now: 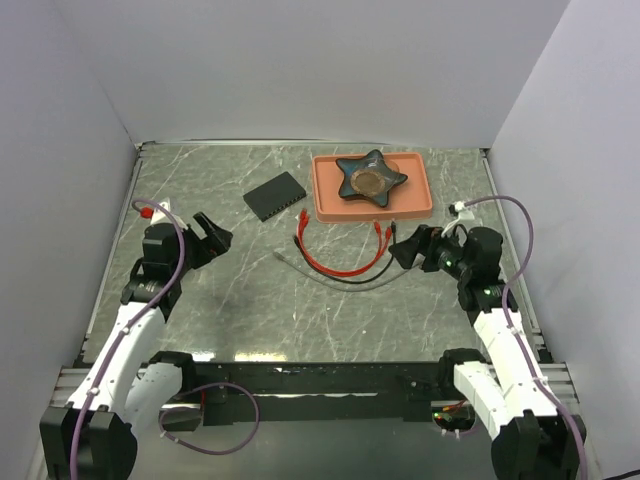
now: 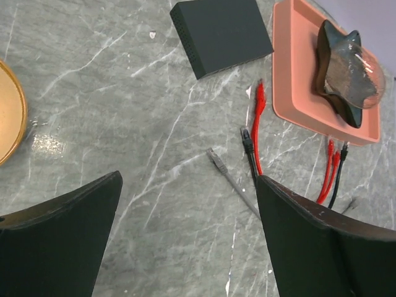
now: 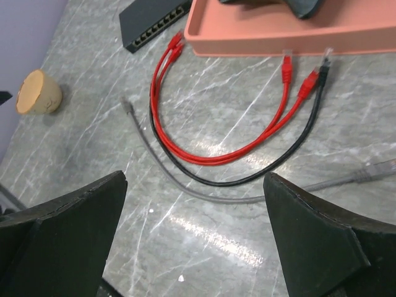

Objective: Insert the plug into the switch port

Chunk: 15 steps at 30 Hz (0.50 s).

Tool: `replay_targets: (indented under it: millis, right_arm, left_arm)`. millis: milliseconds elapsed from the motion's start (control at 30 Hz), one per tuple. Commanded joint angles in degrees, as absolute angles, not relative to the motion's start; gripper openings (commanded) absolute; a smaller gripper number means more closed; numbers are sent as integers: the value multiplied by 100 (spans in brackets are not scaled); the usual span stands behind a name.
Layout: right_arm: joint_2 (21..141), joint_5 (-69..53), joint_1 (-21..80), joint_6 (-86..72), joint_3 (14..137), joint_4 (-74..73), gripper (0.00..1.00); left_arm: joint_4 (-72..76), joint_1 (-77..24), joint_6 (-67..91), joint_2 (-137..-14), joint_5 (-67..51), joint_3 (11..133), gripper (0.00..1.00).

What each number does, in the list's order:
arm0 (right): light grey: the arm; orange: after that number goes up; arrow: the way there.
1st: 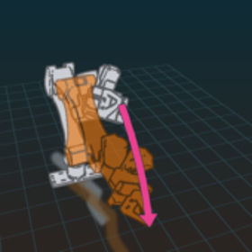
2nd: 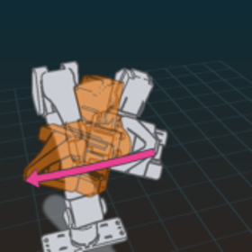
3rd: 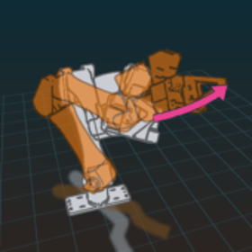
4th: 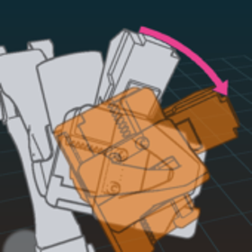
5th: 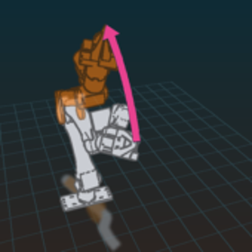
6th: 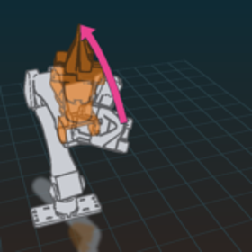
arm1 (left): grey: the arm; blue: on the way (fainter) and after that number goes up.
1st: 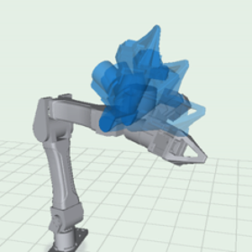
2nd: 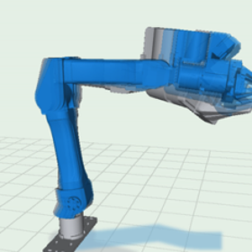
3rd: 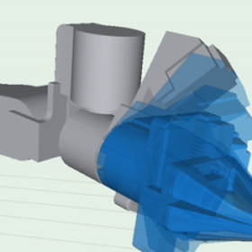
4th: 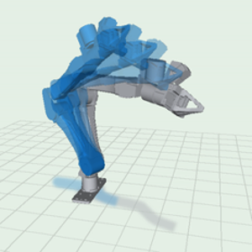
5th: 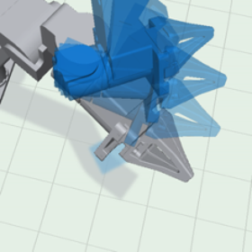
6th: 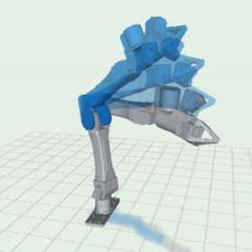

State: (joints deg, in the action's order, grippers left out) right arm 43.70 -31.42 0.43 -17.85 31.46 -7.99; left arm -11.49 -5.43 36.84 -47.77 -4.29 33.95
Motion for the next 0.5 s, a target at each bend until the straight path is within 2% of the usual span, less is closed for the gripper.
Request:
replay_targets:
  millis: [0, 200, 467]
  right_arm:
    - [4605, -3367, 350, -1802, 3374, -588, 99]
    - [5149, -2013, 1974, -1389, 3927, -826, 99]
    - [7003, -977, 3567, -941, 5009, -1028, 99]
  left_arm:
    - [-1071, -527, 3647, -4851, -230, 3551, 96]
    - [-1327, -527, 4200, -4659, -263, 3314, 96]
    - [-985, -536, 4835, -4579, -765, 2479, 96]
